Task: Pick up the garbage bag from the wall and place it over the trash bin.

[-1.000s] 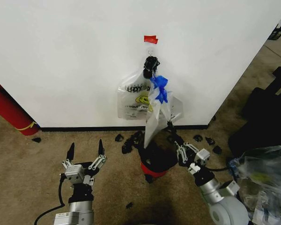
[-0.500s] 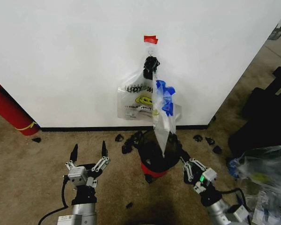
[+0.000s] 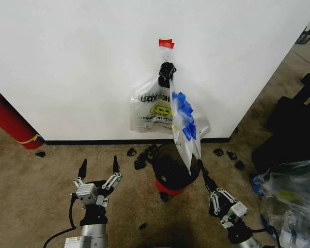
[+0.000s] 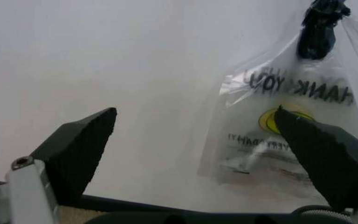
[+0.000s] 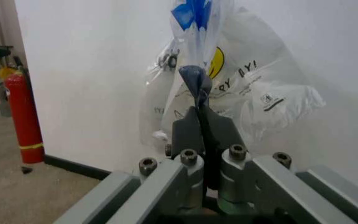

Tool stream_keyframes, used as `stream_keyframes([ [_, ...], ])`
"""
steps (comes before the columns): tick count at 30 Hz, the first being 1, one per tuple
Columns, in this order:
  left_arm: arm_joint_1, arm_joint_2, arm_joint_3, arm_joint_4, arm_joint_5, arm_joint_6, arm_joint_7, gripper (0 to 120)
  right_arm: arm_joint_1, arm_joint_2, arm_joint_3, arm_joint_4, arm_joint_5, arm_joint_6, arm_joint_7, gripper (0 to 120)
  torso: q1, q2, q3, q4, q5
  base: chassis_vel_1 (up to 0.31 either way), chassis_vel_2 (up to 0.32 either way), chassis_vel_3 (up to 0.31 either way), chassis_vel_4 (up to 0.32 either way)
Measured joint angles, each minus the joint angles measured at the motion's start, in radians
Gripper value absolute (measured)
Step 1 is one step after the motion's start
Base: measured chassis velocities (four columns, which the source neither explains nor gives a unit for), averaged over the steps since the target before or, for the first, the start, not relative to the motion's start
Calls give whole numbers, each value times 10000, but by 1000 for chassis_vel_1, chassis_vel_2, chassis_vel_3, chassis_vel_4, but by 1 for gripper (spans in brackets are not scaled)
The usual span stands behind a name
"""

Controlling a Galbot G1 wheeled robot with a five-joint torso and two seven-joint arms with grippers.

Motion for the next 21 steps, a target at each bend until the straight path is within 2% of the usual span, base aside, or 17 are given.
stream_keyframes([
  [15,101,-81,119,211,72,-54,-5,100,-657,448,-120,-199,-283,950,-103,0,0,0,0,0,-1,0,0,0,0],
  [21,64,-273,538,575,253,-129,-17,100,-460,574,-278,-747,-652,1203,-51,0,0,0,0,-1,0,0,0,0,0],
])
